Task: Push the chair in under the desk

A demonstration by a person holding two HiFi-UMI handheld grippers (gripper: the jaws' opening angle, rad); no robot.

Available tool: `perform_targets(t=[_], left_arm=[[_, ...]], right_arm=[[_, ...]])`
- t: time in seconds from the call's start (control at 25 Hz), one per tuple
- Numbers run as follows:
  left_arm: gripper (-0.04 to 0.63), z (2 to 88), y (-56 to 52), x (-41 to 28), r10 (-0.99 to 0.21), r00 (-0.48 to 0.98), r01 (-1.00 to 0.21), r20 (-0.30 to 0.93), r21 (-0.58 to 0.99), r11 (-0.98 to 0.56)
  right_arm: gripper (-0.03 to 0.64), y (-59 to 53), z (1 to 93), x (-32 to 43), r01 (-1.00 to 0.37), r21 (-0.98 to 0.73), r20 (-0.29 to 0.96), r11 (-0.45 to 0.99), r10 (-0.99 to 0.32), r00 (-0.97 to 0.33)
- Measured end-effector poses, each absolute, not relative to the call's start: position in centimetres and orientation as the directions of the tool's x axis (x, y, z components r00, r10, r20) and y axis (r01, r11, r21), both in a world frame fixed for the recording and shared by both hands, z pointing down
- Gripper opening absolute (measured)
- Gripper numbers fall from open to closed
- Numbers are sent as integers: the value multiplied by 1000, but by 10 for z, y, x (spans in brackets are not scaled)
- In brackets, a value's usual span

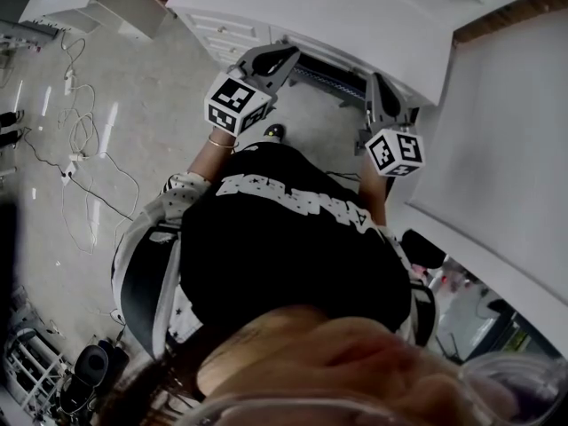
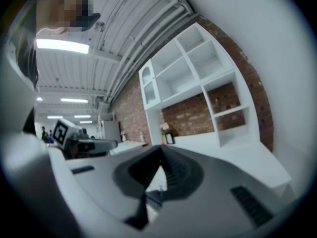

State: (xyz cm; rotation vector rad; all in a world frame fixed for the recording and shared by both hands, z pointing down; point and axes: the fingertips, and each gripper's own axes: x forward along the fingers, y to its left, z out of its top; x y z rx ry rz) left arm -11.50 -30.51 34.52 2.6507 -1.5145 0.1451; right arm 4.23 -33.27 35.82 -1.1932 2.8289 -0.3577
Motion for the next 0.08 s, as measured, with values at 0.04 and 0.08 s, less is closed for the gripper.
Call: perform_targets(t=[0.04,0.08], left_arm=[[38,345,-305,-115,-855,504,-863,123,29,-505],[38,345,-305,-116,-856,503,-864,122,30,-503]], right_arm=[[29,-333,358,42,-700,-232,43,676,-712,-701],[29,-333,358,42,-699,-232,42,676,-711,-702]])
